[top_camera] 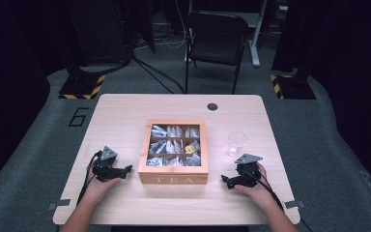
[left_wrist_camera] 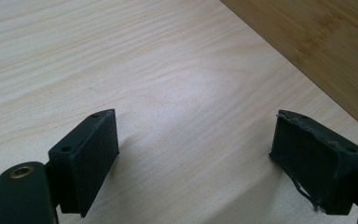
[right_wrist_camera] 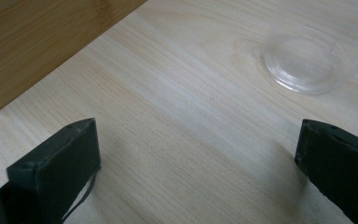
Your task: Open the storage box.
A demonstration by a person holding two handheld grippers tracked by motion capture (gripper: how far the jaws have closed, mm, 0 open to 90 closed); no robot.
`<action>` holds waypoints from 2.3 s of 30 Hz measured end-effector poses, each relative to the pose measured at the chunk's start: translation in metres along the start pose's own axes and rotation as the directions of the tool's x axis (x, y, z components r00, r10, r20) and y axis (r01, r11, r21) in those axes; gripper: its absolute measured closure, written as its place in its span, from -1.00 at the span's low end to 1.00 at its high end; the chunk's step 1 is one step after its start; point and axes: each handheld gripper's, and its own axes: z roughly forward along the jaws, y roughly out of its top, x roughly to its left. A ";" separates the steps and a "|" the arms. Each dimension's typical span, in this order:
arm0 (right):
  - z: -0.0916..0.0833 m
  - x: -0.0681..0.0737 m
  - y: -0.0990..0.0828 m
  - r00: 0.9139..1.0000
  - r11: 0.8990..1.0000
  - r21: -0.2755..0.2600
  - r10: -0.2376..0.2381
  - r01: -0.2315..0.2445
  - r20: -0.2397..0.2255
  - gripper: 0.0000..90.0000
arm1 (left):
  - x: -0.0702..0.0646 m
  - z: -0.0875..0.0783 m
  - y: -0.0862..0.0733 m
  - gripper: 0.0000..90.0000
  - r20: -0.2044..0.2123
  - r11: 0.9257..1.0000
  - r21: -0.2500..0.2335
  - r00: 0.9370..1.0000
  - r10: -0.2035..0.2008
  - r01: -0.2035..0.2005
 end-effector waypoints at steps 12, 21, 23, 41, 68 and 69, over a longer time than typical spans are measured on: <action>0.000 0.001 0.000 1.000 1.000 0.006 0.012 -0.012 0.001 -1.00 | 0.000 0.000 0.000 -0.68 -0.008 1.000 -0.004 1.000 -0.001 0.001; 0.000 0.001 0.001 1.000 1.000 0.002 0.012 -0.012 0.008 -1.00 | -0.001 0.000 -0.001 -0.66 -0.009 1.000 -0.006 1.000 -0.004 0.004; 0.000 0.002 0.001 1.000 1.000 0.006 0.017 -0.017 0.005 -1.00 | 0.000 -0.001 -0.001 -0.65 -0.004 1.000 -0.004 1.000 -0.004 0.004; -0.011 0.004 0.007 1.000 0.999 -0.032 0.019 -0.019 0.016 -0.38 | 0.002 -0.010 0.000 -0.38 0.003 0.996 -0.040 0.997 -0.074 0.074; -0.033 0.026 0.024 0.999 0.995 -0.097 -0.034 0.030 -0.043 -0.14 | -0.019 -0.036 0.009 -0.21 0.029 0.991 -0.113 0.997 -0.074 0.077; -0.033 0.026 0.024 0.999 0.995 -0.097 -0.034 0.030 -0.043 -0.14 | -0.019 -0.037 0.009 -0.21 0.027 0.990 -0.115 0.997 -0.076 0.079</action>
